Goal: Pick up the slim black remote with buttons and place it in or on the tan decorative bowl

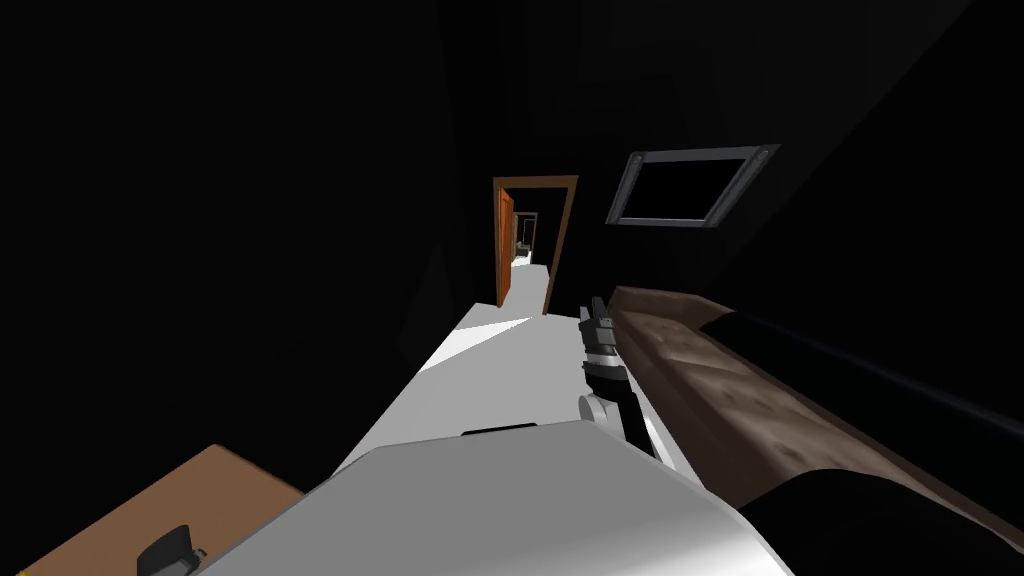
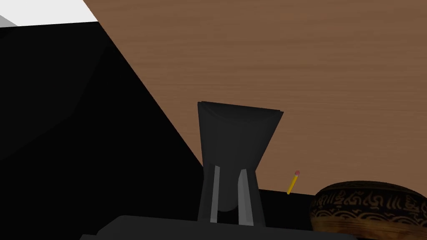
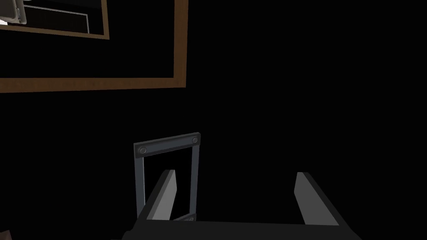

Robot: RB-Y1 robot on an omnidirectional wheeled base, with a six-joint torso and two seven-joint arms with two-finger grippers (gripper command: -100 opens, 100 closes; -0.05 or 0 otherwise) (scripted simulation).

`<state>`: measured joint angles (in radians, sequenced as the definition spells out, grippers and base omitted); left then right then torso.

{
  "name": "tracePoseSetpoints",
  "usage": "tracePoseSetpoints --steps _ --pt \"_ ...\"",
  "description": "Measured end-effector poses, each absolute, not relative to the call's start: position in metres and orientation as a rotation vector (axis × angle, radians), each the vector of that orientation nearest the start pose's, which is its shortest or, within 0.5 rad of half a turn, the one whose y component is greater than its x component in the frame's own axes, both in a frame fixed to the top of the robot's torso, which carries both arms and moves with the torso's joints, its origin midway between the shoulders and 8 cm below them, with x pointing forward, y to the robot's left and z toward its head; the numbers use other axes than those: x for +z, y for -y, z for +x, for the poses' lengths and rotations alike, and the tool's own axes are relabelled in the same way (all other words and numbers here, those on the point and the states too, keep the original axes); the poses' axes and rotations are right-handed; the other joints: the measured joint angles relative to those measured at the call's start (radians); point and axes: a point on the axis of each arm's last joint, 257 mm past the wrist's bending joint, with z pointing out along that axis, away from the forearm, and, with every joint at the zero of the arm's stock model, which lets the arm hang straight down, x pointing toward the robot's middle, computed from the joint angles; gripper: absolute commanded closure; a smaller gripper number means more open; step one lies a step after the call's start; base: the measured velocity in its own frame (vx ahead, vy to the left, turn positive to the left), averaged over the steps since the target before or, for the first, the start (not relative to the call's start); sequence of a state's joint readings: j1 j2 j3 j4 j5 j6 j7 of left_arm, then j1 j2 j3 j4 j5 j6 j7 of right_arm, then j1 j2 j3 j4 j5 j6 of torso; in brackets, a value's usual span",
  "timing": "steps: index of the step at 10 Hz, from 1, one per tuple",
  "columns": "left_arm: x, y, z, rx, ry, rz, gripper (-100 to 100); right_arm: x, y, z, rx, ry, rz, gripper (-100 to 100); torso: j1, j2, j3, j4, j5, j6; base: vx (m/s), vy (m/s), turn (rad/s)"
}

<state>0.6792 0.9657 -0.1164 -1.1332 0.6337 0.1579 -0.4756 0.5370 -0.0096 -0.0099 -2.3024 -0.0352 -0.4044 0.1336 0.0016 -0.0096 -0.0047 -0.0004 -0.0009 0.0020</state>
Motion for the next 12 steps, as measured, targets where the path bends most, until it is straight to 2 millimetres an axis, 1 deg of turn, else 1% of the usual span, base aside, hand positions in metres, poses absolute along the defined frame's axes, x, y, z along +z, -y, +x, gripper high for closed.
tracePoseSetpoints --steps 1,2,3,4,5,6,7,8,9,10,11,12 --pt "-0.461 -0.692 0.058 0.335 -2.193 -1.333 100 0.004 0.292 0.351 1.155 -0.708 0.702 0 -0.001 -0.001 0.000 0.000 0.001 0.001 0.060 -0.007 -0.011" --pt "-0.461 -0.693 0.061 0.342 -2.201 -1.305 100 0.004 0.292 0.351 1.155 -0.708 0.702 0 -0.001 0.002 0.001 0.000 0.001 0.002 0.101 0.011 0.293" --pt "-0.455 -0.700 0.076 0.342 -2.202 -1.254 100 0.004 0.292 0.351 1.155 -0.708 0.702 0 0.000 0.001 0.001 0.000 0.000 -0.001 0.119 0.007 0.196" --pt "-0.450 -0.704 0.083 0.341 -2.201 -1.212 100 0.004 0.292 0.351 1.155 -0.708 0.702 0 0.000 0.001 0.000 0.000 0.001 0.000 0.055 -0.003 -0.021" --pt "-0.448 -0.705 0.086 0.341 -2.204 -1.186 100 0.004 0.292 0.351 1.155 -0.708 0.702 0 0.000 0.003 0.002 0.001 0.001 0.002 0.105 -0.009 0.260" --pt "-0.443 -0.708 0.105 0.329 -2.196 -1.140 100 0.004 0.292 0.351 1.155 -0.708 0.702 0 -0.001 0.001 0.001 0.001 0.000 0.000 0.122 -0.005 0.180" --pt "-0.439 -0.709 0.113 0.323 -2.194 -1.100 100 0.004 0.292 0.351 1.155 -0.708 0.702 0 -0.001 0.001 0.000 0.000 0.001 0.001 0.057 0.000 -0.001" --pt "-0.437 -0.709 0.115 0.325 -2.201 -1.071 100 0.004 0.292 0.351 1.155 -0.708 0.702 0 0.000 0.003 0.002 0.001 0.001 0.001 0.096 0.011 0.299" --pt "-0.432 -0.713 0.129 0.314 -2.196 -1.027 100 0.004 0.292 0.351 1.155 -0.708 0.702 0 0.000 0.003 0.001 0.001 0.000 -0.001 0.125 -0.008 0.203" --pt "-0.427 -0.714 0.139 0.306 -2.196 -0.987 100 0.004 0.292 0.351 1.155 -0.708 0.702 0 -0.001 0.001 0.001 0.001 0.001 0.001 0.072 -0.009 -0.026" --pt "-0.425 -0.713 0.143 0.306 -2.201 -0.958 100 0.004 0.292 0.351 1.155 -0.708 0.702 0 -0.001 0.003 0.002 0.001 0.001 0.002 0.111 -0.003 0.297" --pt "-0.419 -0.714 0.159 0.291 -2.195 -0.916 100 0.004 0.292 0.351 1.155 -0.708 0.702 0 -0.001 0.002 0.001 0.001 0.000 -0.001 0.122 0.003 0.218"
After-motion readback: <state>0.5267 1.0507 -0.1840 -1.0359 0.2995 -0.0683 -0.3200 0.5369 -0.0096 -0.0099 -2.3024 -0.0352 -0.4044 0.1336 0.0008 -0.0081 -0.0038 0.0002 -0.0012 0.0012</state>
